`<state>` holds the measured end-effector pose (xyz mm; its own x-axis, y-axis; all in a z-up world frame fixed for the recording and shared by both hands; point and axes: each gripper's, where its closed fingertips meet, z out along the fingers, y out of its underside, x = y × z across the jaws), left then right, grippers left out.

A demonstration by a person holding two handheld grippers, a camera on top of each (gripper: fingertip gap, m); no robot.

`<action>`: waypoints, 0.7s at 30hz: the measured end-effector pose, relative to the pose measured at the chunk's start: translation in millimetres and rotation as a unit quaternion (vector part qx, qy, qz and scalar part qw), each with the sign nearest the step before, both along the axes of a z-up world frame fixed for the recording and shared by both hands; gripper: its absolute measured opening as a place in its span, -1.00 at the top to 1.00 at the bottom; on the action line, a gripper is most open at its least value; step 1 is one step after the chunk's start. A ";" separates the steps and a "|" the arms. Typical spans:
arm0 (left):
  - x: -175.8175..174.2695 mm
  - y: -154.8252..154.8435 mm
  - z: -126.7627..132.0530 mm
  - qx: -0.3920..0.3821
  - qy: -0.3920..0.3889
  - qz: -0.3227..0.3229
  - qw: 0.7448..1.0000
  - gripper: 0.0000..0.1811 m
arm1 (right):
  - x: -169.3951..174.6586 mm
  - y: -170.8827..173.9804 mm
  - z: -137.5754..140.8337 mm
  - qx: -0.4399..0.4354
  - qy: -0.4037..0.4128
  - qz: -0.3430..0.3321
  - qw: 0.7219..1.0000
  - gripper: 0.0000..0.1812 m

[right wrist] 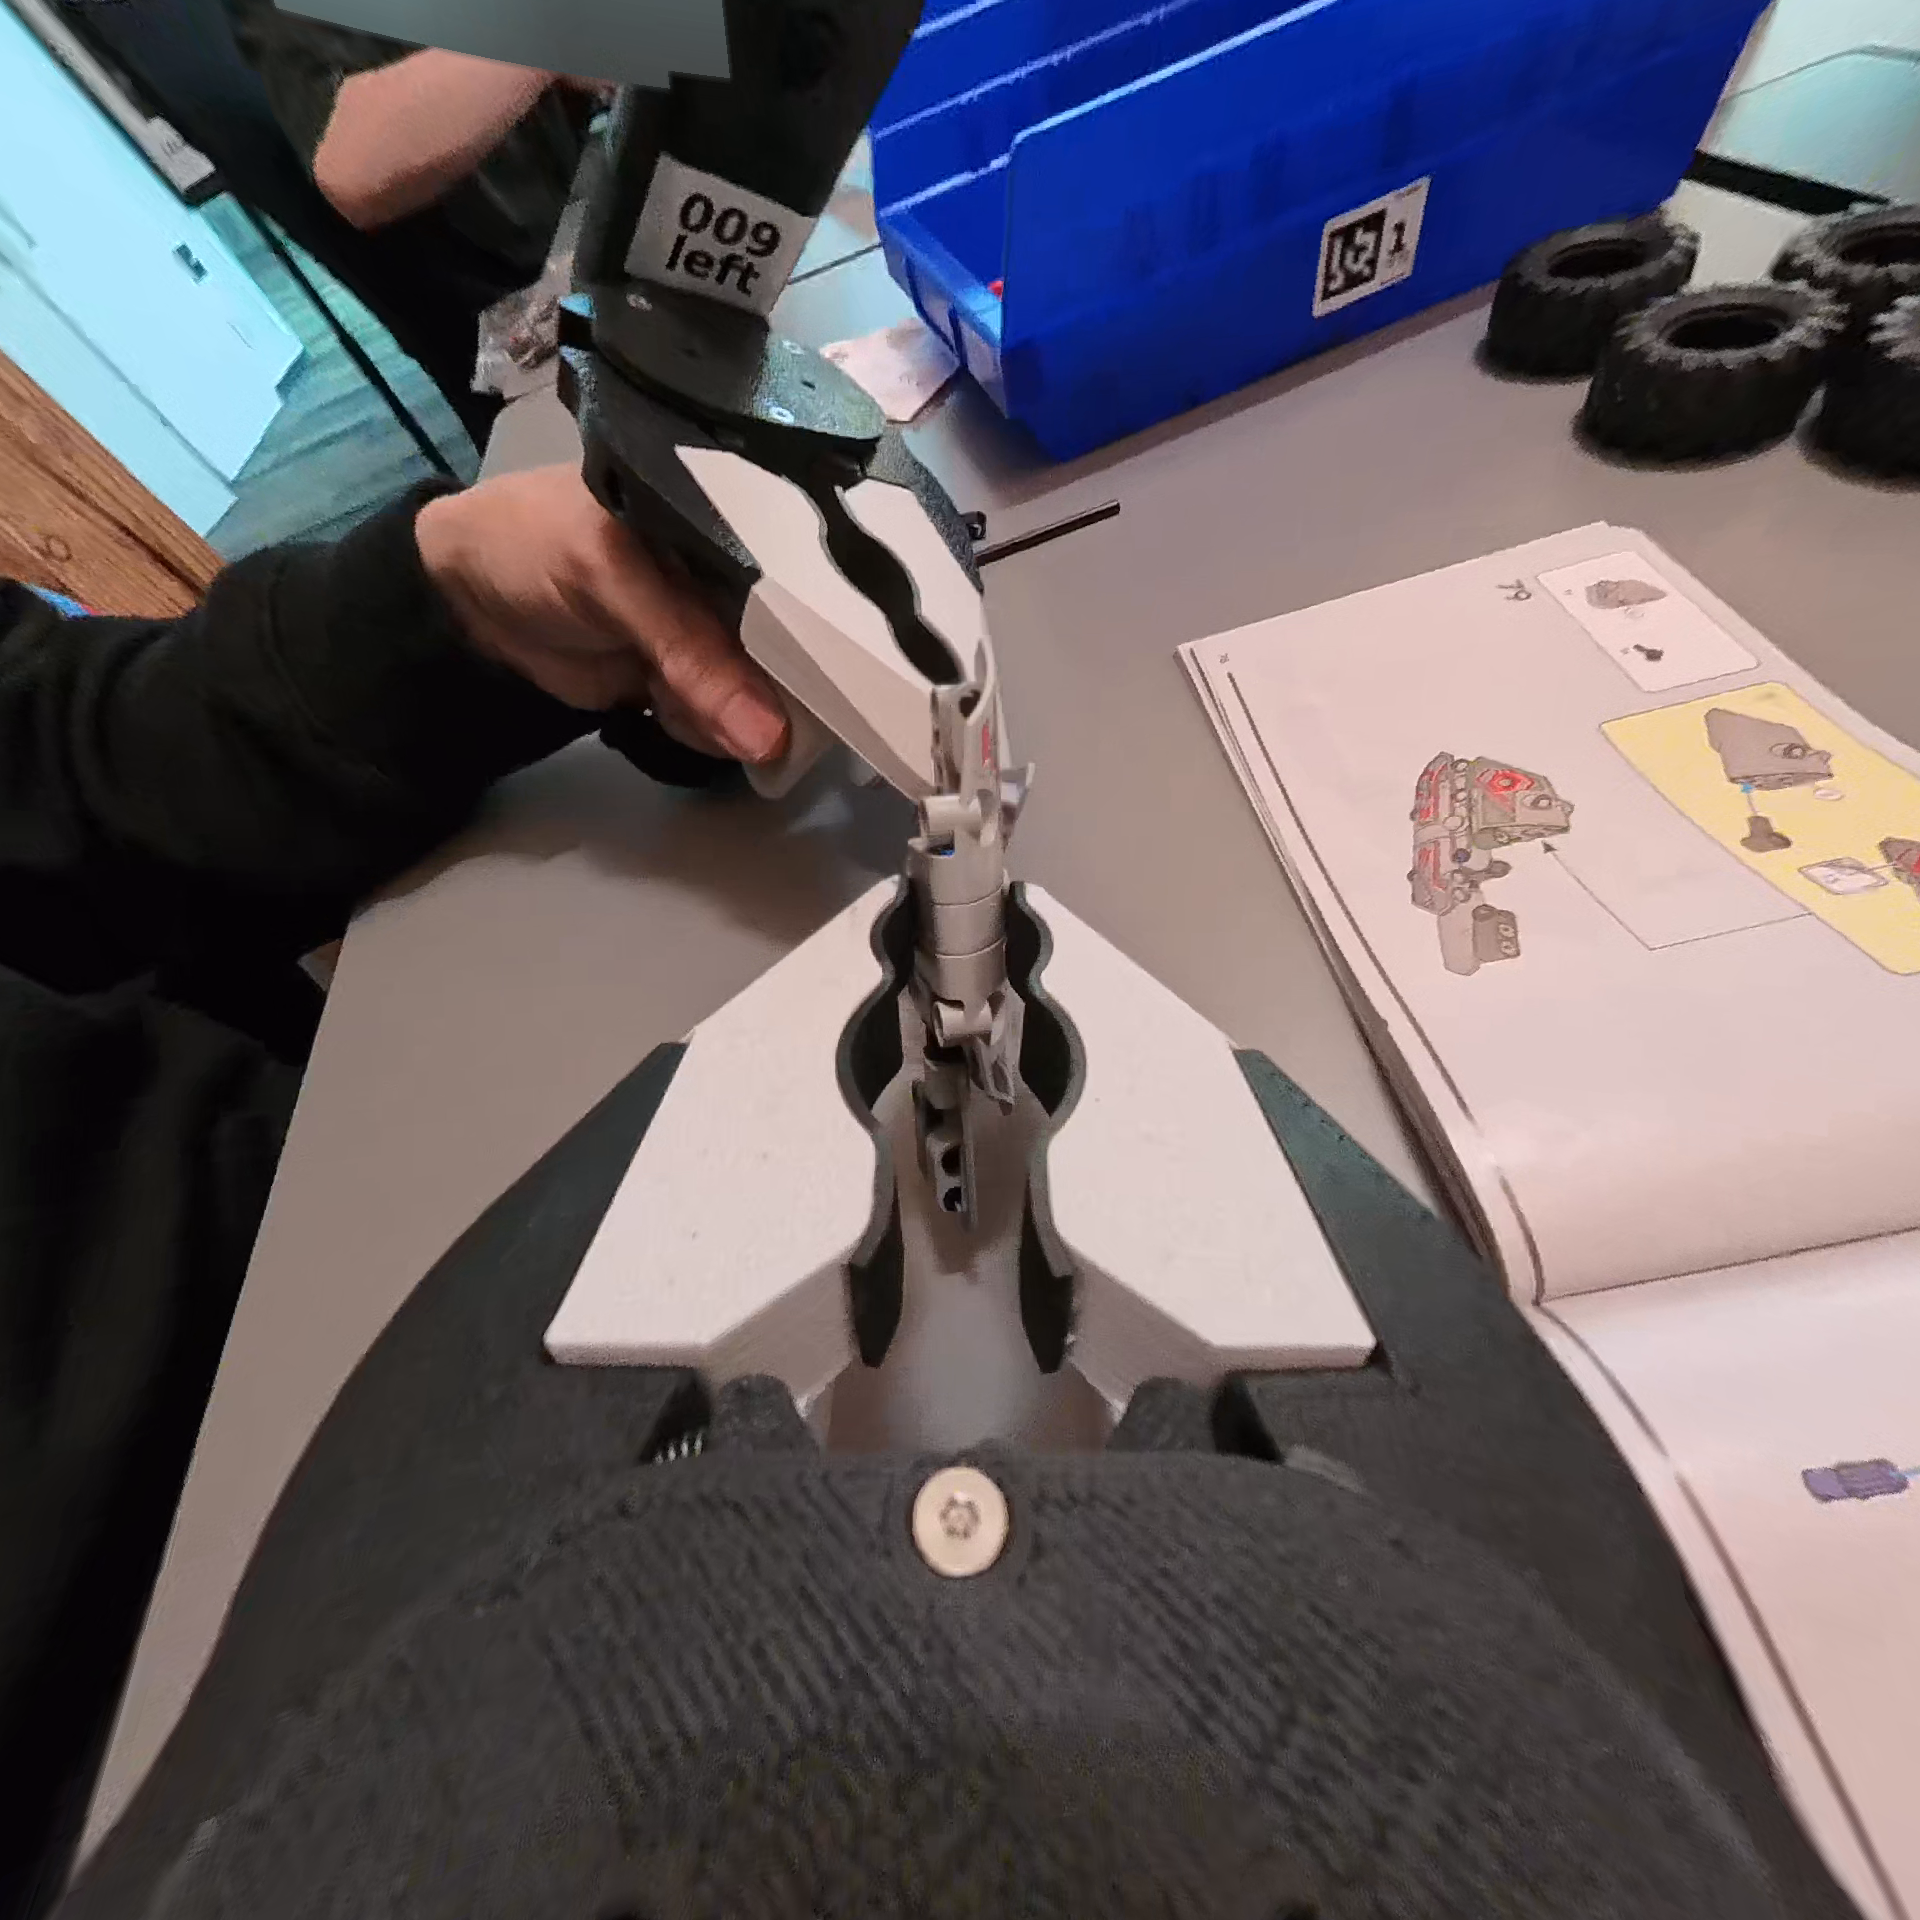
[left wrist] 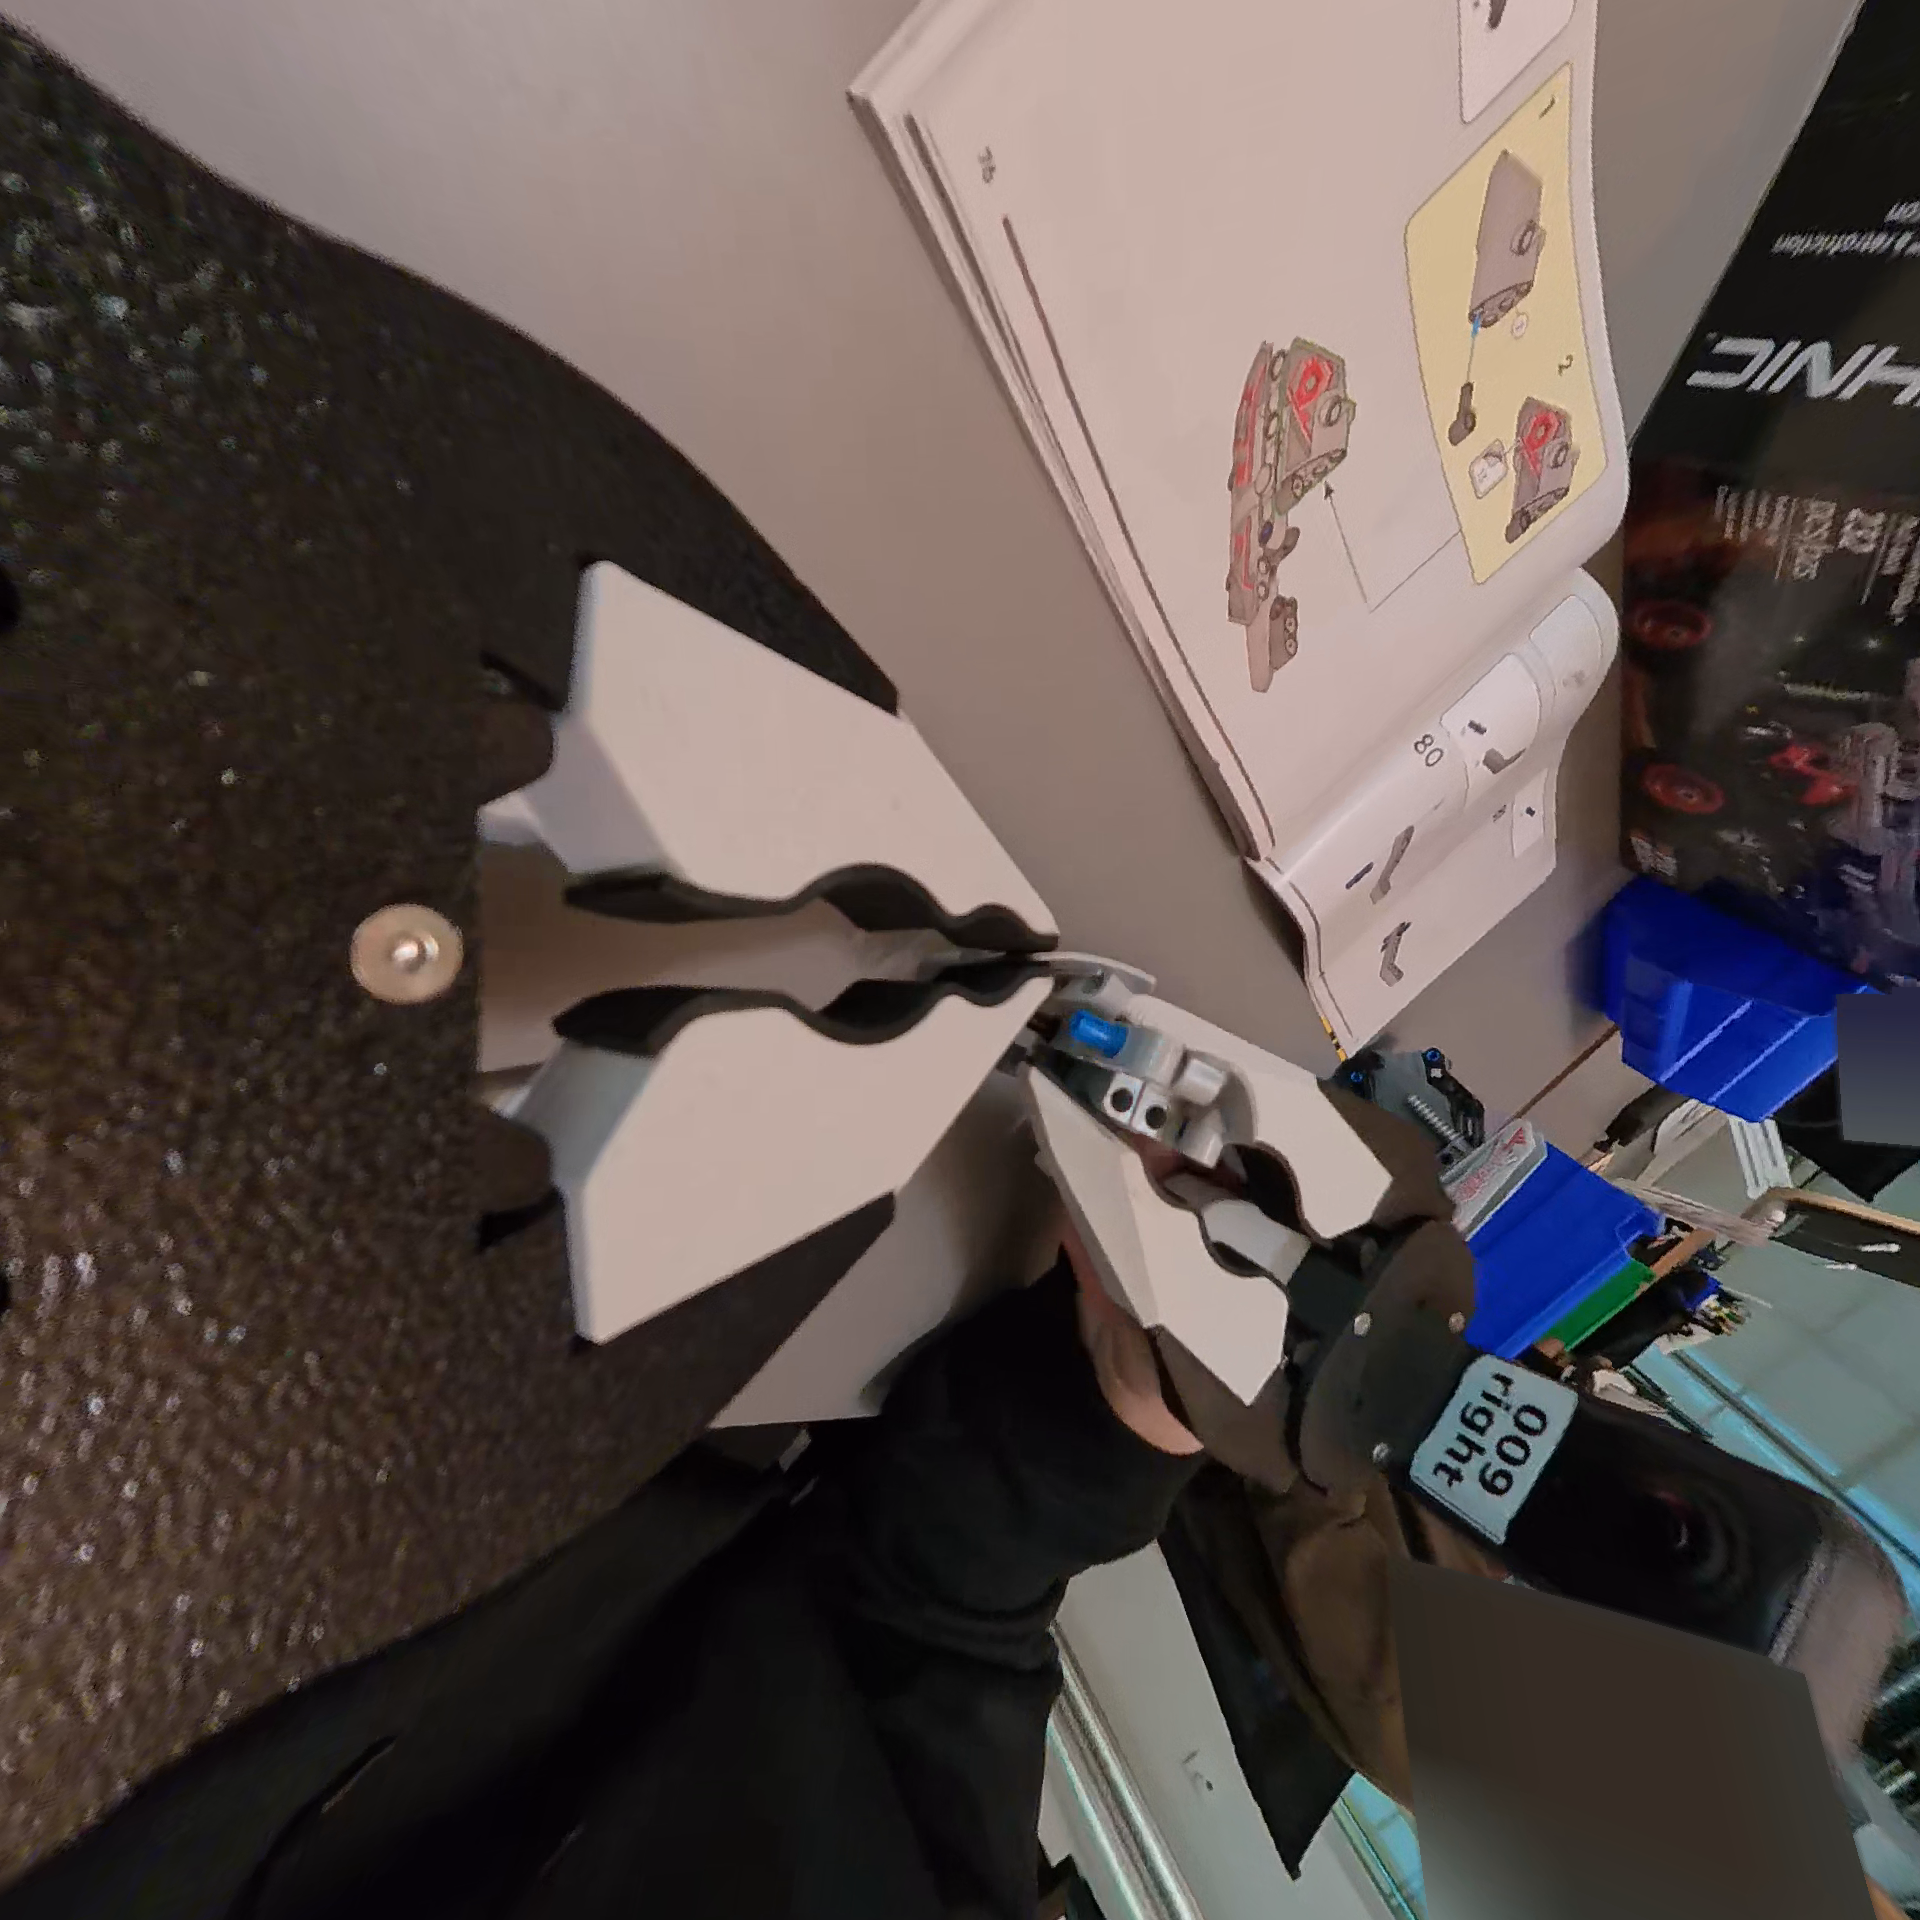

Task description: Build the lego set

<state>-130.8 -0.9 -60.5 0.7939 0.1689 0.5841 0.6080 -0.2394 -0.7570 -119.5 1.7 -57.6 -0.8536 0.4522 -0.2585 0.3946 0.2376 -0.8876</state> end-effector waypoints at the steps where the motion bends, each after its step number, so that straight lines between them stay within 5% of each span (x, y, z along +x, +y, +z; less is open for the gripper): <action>1: -2.1 -1.1 2.9 0.008 0.004 0.005 1.000 1.00 | -1.6 1.0 -0.4 -0.006 -0.014 -0.013 1.000 0.83; 8: -9.2 -9.3 24.8 0.058 0.032 0.022 0.998 1.00 | -3.1 5.3 13.3 -0.142 -0.094 -0.037 0.985 0.84; 21: -7.2 5.7 15.9 0.088 -0.069 0.038 0.993 1.00 | -9.3 12.9 13.4 -0.134 -0.067 -0.086 0.985 0.84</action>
